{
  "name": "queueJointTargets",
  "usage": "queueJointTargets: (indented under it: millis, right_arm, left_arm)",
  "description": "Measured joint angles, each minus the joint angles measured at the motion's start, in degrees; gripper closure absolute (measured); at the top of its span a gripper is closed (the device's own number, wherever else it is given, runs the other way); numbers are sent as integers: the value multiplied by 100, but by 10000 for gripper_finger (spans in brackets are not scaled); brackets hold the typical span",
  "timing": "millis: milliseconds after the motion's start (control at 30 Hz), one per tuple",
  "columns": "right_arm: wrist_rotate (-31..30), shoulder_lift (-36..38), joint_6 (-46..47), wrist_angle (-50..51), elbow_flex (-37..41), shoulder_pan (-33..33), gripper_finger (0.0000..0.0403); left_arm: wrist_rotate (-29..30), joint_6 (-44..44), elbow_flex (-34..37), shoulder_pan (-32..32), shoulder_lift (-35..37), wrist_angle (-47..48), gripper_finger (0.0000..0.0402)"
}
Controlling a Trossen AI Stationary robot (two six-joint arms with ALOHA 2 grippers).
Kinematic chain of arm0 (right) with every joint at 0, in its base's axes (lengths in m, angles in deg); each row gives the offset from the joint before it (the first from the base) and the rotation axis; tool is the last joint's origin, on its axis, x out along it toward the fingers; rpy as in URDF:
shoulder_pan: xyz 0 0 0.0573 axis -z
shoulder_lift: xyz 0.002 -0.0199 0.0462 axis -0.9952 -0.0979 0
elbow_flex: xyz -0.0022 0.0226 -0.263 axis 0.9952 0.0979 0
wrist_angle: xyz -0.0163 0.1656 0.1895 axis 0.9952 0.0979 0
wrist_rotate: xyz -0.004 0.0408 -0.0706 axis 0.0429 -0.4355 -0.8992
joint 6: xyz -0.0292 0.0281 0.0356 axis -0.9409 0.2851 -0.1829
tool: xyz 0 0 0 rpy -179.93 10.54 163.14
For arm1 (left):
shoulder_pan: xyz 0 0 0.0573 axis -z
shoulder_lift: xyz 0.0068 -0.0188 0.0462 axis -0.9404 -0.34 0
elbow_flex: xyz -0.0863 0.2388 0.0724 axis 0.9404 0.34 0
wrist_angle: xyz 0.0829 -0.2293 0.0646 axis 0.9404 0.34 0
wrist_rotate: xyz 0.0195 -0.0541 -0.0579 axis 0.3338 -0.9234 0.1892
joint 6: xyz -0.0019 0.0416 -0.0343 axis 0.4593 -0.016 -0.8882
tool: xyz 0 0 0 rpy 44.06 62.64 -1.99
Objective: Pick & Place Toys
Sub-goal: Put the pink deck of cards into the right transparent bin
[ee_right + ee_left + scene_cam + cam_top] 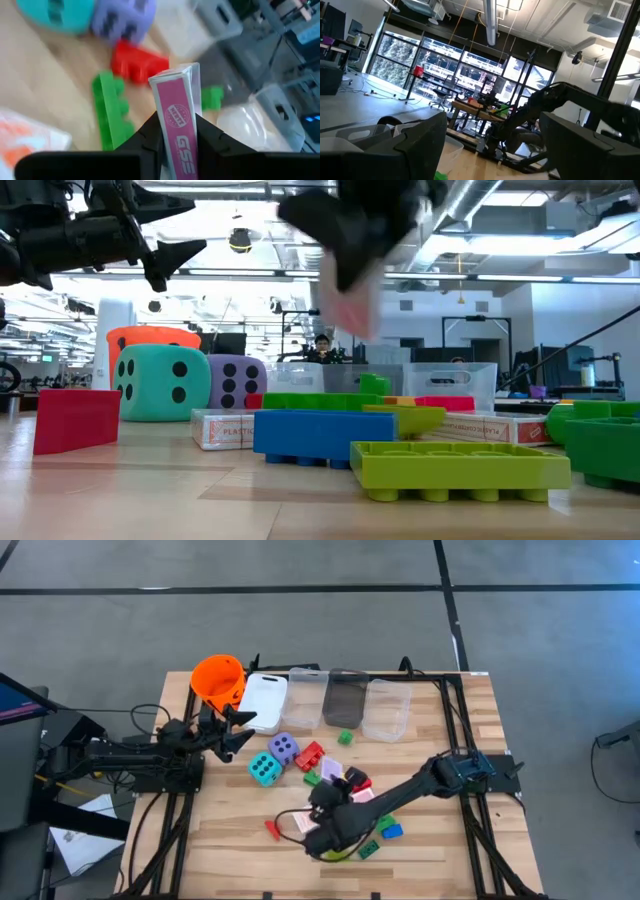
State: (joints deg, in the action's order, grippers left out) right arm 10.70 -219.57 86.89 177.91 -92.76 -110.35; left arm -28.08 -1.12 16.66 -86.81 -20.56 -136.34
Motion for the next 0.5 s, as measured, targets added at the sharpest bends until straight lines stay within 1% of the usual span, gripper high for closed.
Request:
queueJointTargets:
  millis: [100,233,367,500]
  right_arm:
    - [-441,181,81,2,-308,-27,341]
    - [-1235,573,556,28,-270,-63,341]
    - [-1940,1005,1012,42,-32,19,341]
    - [-2015,1496,1269,51,392,344,341]
  left_arm:
    - [1,-2,-1,0,-1,95,92]
    - [0,-2,0,0,-1,144,92]
    - [0,-2,0,2,1,182,92]
    - [0,-2,0,2,1,472,92]
